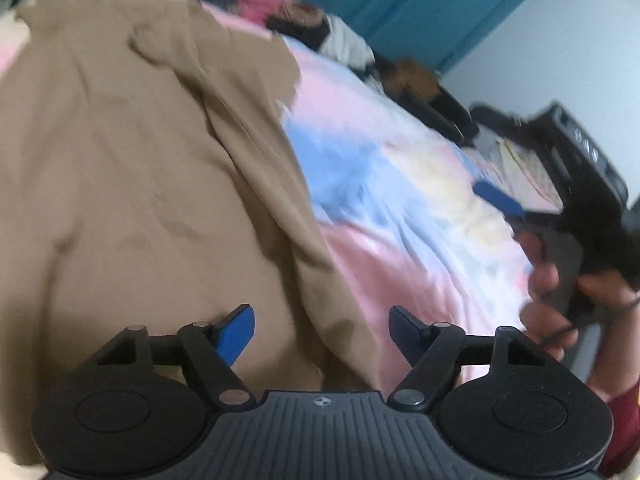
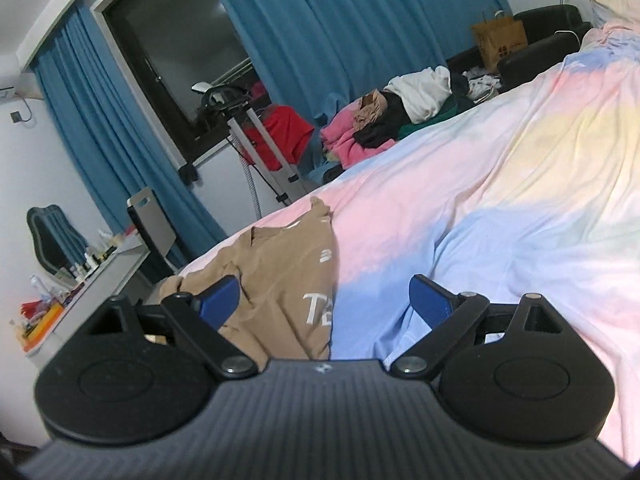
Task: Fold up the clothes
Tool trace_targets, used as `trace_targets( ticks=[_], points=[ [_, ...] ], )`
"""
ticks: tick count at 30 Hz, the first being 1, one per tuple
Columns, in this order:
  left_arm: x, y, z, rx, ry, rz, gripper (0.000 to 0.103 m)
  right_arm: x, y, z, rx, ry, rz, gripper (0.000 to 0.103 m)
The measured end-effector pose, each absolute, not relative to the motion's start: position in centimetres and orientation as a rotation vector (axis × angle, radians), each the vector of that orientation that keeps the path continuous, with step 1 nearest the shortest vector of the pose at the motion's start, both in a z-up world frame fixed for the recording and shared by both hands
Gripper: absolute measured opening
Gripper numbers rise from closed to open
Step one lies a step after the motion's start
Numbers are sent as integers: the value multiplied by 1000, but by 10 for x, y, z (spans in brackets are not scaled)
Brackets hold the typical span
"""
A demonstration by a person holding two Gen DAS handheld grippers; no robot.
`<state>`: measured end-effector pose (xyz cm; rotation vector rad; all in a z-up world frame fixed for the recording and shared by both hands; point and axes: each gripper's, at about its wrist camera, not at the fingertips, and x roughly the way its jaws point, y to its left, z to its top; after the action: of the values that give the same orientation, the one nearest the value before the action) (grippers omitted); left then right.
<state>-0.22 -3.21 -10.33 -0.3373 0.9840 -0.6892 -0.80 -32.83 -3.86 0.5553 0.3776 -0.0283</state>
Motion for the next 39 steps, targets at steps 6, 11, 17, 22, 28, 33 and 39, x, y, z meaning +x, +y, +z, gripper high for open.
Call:
trace_targets(
  ticks=[6,11,17,22,28,33,39],
  points=[
    [-7,-53,-128,-285,1068,-747,61,-3,-326,-43,541,407,-17,93],
    [-17,-55,-134,-225,1058,-759,4,1,-323,-48,532,441,-15,93],
    [-14,-17,-102,-377,1043,-758,3,3,-320,-52,531,477,-11,93],
    [-11,14,-80,-446,1090,-721,3,7,-317,-54,527,497,1,93],
    [-6,38,-88,-363,1178,-587,3,12,-309,-58,507,538,20,93],
    [8,55,-118,-278,1234,-439,3,14,-302,-61,478,569,33,93],
    [12,75,-115,-332,1203,-431,8,16,-296,-63,462,594,37,93]
  ],
)
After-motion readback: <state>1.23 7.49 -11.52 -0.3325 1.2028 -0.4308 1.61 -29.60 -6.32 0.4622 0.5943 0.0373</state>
